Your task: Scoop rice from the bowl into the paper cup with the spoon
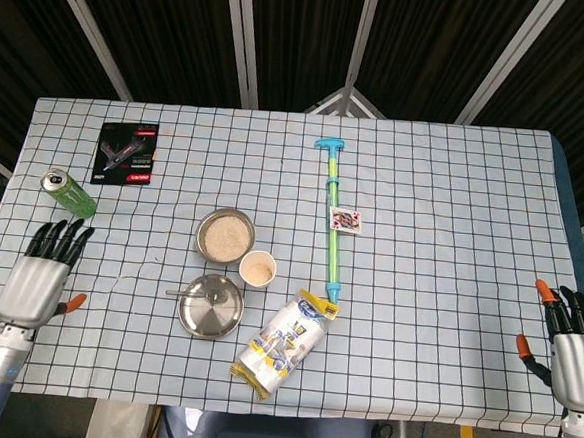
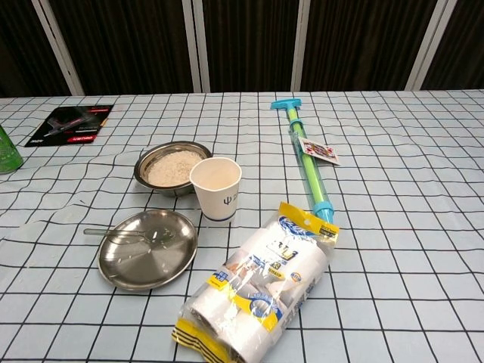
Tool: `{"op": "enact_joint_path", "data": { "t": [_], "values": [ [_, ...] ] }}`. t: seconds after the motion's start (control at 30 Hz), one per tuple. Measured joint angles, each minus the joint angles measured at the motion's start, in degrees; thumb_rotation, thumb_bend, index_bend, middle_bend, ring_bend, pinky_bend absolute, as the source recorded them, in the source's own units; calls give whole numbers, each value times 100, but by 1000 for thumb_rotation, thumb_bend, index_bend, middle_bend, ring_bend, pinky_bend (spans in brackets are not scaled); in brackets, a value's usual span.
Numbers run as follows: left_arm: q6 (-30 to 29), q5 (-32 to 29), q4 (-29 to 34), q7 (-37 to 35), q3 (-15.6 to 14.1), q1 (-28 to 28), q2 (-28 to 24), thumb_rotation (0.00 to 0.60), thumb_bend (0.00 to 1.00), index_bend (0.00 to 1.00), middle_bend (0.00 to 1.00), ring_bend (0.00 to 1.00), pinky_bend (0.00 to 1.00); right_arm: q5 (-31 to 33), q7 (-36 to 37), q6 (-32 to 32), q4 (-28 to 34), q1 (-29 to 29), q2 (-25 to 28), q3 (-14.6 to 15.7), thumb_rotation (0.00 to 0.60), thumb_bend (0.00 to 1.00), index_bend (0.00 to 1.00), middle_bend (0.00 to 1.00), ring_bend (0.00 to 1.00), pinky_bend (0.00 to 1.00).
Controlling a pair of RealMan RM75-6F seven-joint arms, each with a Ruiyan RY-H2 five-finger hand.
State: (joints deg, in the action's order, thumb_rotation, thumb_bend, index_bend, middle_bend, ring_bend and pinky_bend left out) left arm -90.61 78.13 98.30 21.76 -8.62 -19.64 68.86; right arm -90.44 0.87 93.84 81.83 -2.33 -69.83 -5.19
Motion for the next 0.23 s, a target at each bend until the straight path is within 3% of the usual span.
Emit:
{"op": "enact_joint_path", "data": {
  "t": [0.13, 0.23],
  "values": [
    [-244, 197, -234, -450, -279, 426, -164, 600, 164, 0, 0, 0, 1, 7, -14, -59, -6, -18, 21, 9, 600, 383, 68, 219, 133, 137],
    [-325, 286, -323, -667, -324, 566, -262, 600, 137, 0, 0, 0, 0, 35, -6, -138, 10, -40, 62, 14, 600, 383, 68, 219, 133, 137]
  ]
}}
